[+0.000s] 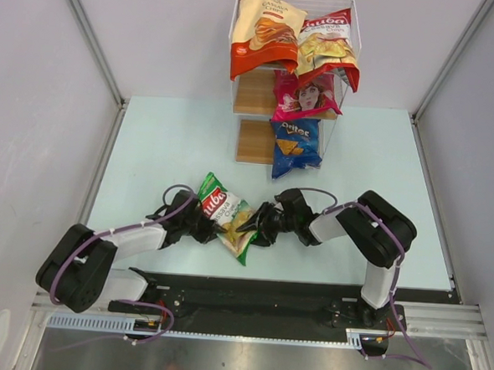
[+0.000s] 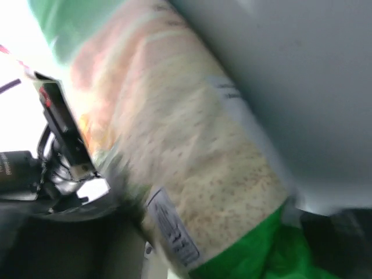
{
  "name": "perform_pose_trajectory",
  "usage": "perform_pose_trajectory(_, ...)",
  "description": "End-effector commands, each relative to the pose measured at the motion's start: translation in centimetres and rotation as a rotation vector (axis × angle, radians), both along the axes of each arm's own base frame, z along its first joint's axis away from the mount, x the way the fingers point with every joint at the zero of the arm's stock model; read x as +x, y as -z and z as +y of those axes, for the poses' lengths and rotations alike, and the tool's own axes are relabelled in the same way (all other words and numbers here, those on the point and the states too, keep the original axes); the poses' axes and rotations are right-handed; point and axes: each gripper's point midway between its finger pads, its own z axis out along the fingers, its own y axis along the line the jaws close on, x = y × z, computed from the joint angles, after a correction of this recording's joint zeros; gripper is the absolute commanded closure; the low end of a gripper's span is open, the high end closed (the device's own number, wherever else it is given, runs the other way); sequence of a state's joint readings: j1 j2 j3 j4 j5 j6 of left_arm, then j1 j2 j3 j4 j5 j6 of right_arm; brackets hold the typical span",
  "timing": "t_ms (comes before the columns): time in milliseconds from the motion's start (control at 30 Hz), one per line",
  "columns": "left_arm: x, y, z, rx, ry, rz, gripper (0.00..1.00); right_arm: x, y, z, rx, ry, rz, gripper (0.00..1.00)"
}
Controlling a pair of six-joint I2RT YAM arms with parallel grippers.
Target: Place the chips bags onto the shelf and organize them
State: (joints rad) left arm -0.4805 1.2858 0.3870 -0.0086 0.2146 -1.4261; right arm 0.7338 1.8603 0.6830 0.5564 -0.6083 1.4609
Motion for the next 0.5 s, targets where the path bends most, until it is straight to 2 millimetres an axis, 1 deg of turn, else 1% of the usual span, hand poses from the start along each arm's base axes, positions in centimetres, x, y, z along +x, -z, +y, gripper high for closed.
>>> perform_pose_trajectory(0, -2.2, 0.0, -1.0, -0.039, 0.064, 0.059, 1.0, 0.2, -0.3, 0.5, 0.023, 0.008, -0.028, 0.73)
perform_pose_trajectory(33, -2.1, -0.1, -0.9, -0.032, 0.063, 0.058, 1.0, 0.0, -0.9, 0.5, 0.03, -0.005, -0.044, 0.81)
perform_pose_trajectory(67, -2.0, -0.3, -0.9, -0.027, 0.066, 0.049, 0.99, -0.4, -1.1, 0.5, 0.033, -0.032, -0.052, 0.89)
perform_pose_trajectory(100, -1.4, -0.8, -0.8, -0.01, 0.079, 0.025, 0.94, -1.0, -0.9, 0.2, 0.021, -0.053, -0.041, 1.0)
perform_pose_trajectory(133, -1.7, -0.5, 0.1, 0.027, 0.072, 0.051, 0.88, -1.4, -1.4, 0.0, 0.022, -0.084, -0.069, 1.0)
perform_pose_trajectory(167, -1.5, -0.8, 0.6, 0.052, 0.074, 0.044, 0.82, -1.9, -1.6, -0.2, 0.014, -0.107, -0.07, 1.0)
perform_pose_trajectory(200, -0.6, -2.2, 1.0, 0.082, 0.105, -0.019, 0.69, -2.4, -1.2, -1.0, -0.025, -0.119, -0.049, 1.0)
perform_pose_trajectory(233, -0.8, -2.0, 2.7, 0.151, 0.085, 0.006, 0.62, -2.7, -1.2, -1.5, -0.048, -0.149, -0.092, 1.0)
perform_pose_trajectory(267, -0.7, -2.4, 3.5, 0.19, 0.083, -0.007, 0.52, -2.5, -2.5, -1.8, -0.053, -0.146, -0.133, 1.0)
perform_pose_trajectory(300, -0.1, -4.1, 4.3, 0.217, 0.088, -0.071, 0.4, -2.7, -2.1, -3.0, -0.1, -0.148, -0.109, 1.0)
perform_pose_trajectory(333, -0.5, -3.8, 6.3, 0.288, 0.048, -0.042, 0.34, -2.5, -2.4, -3.6, -0.112, -0.166, -0.147, 1.0)
perform_pose_trajectory(367, -0.4, -4.6, 7.2, 0.314, 0.036, -0.067, 0.29, -2.3, -3.8, -4.3, -0.123, -0.17, -0.166, 1.0)
perform_pose_trajectory(400, -0.7, -5.4, 8.4, 0.324, -0.002, -0.082, 0.28, -1.6, -4.4, -5.2, -0.131, -0.161, -0.184, 1.0)
perform_pose_trajectory(433, -0.7, -5.8, 9.3, 0.34, -0.033, -0.102, 0.27, -1.4, -5.2, -5.7, -0.138, -0.171, -0.202, 1.0)
perform_pose_trajectory(467, -1.0, -6.0, 9.8, 0.338, -0.056, -0.105, 0.27, -1.4, -6.4, -6.7, -0.168, -0.202, -0.255, 1.0)
